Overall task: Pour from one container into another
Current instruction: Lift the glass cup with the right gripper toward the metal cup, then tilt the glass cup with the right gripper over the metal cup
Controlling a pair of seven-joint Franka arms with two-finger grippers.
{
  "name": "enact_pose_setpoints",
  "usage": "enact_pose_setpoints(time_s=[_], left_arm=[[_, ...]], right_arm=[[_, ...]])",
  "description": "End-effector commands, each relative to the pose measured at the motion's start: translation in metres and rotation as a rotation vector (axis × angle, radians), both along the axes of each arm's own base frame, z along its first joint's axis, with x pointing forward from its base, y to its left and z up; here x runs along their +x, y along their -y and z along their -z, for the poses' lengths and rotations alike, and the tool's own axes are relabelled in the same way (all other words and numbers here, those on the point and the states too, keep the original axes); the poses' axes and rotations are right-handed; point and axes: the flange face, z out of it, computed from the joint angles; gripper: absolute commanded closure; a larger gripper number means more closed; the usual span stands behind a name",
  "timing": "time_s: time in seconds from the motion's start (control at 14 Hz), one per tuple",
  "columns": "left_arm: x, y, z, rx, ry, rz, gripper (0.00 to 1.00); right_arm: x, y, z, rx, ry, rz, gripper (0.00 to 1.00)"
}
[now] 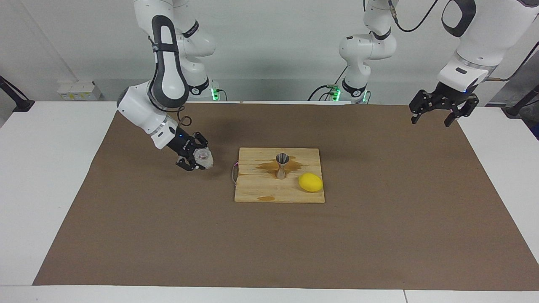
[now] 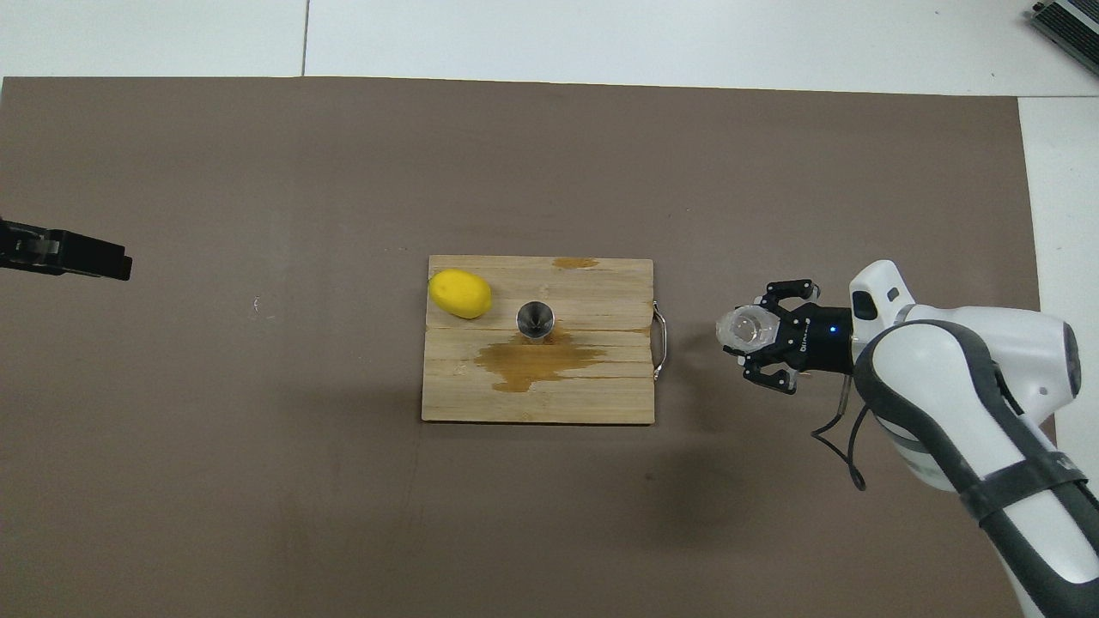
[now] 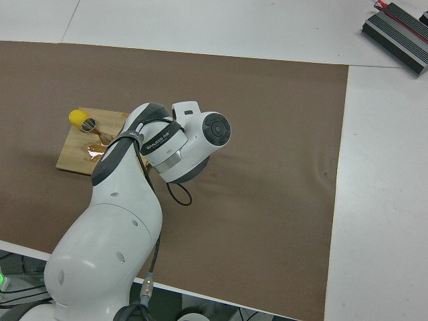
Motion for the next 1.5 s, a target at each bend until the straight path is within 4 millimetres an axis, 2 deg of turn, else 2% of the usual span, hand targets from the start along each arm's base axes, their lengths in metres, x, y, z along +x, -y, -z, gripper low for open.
enact_pose_setpoints(time_s=[0.0,0.14,0.36,0.5,0.86,1.22,1.43], left_arm=[[-0.008,-0.001,-0.004,0.015,0.006,-0.008,0.00],[-0.006,-0.003,-0.007,0.016,0.017,-0.005,0.00],[-0.006,-0.004,-0.009,0.018,0.015,-0.002,0.00],[-0.009,-0.006,-0.010,0.019,0.003,-0.002,0.00],[-0.009,-0.008,-0.012,0.018,0.007,-0.004,0.00],[-0.007,-0.001,-0.008,0.018,0.000,0.007,0.00],[-0.007,-0.004,-0.008,0.019,0.000,0.004,0.00]], right_arm=[[0.007,-0.016,-0.014,-0.019,0.009,0.036,0.50],[0.006,-0.034,-0.018,-0.018,-0.003,0.037,0.51],[0.011,-0.050,-0.037,-0.061,-0.001,0.026,0.51],[0.014,-0.075,-0.052,-0.092,-0.016,0.025,0.51],[0.016,-0.123,-0.074,-0.178,-0.052,0.039,0.51],[0.004,-0.174,-0.080,-0.296,-0.056,0.023,0.54],[0.004,-0.183,-0.079,-0.353,-0.059,0.026,0.54]])
